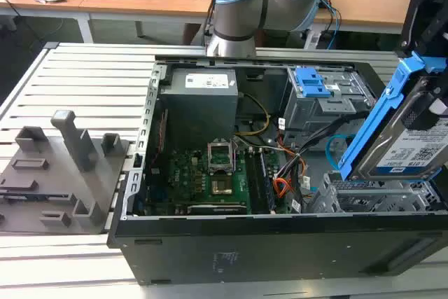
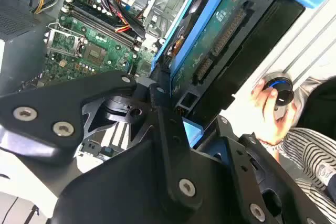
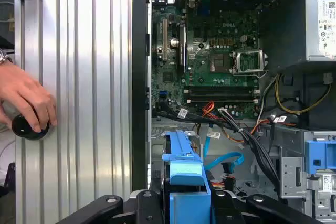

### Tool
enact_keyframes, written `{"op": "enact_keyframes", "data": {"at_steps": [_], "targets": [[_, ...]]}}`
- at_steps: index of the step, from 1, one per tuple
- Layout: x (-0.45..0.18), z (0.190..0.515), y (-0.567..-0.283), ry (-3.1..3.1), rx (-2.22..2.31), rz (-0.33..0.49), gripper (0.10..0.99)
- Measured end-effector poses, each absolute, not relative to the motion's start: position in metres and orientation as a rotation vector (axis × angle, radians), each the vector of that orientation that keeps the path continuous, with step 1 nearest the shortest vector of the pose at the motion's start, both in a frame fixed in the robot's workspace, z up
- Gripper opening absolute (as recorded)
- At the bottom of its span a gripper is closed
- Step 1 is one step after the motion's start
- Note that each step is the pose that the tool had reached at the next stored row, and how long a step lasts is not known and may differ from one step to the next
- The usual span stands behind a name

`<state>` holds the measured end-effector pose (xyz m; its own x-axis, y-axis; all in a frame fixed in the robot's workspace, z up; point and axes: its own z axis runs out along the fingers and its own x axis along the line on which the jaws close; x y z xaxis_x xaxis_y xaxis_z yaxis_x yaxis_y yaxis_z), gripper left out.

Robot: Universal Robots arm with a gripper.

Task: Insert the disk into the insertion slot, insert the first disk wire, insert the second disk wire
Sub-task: 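Insert the disk into the insertion slot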

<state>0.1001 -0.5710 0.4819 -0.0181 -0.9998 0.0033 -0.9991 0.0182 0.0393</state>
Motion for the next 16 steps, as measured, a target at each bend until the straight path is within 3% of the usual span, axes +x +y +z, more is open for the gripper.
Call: {"op": "enact_keyframes", "data": {"at_steps": [16], "targets": [[0.1,0.466,-0.571,-2.22,2.18,-0.04,0.365]]}}
